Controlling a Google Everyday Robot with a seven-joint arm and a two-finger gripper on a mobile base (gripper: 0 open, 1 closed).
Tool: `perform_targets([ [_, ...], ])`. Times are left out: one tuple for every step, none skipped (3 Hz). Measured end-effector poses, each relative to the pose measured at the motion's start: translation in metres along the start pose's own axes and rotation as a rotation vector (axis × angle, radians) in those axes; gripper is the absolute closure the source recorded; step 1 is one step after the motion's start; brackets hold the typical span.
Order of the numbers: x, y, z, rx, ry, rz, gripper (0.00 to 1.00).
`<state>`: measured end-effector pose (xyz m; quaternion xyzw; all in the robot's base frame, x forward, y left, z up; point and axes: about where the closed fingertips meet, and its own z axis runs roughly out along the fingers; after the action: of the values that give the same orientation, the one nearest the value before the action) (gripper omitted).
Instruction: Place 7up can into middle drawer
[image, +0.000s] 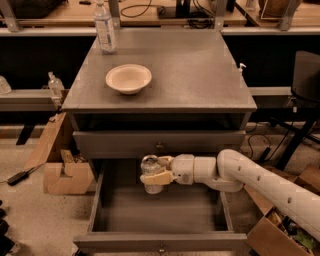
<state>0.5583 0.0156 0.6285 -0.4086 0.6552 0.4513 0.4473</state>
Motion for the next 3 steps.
perform_targets([
  [0.052, -0.009, 0.045, -0.001, -0.006, 0.022, 1.0],
  [0.093, -0.023, 0.074, 0.047, -0.033, 0.039, 1.0],
  [0.123, -0.036, 0.099, 0.08, -0.068, 0.045, 1.0],
])
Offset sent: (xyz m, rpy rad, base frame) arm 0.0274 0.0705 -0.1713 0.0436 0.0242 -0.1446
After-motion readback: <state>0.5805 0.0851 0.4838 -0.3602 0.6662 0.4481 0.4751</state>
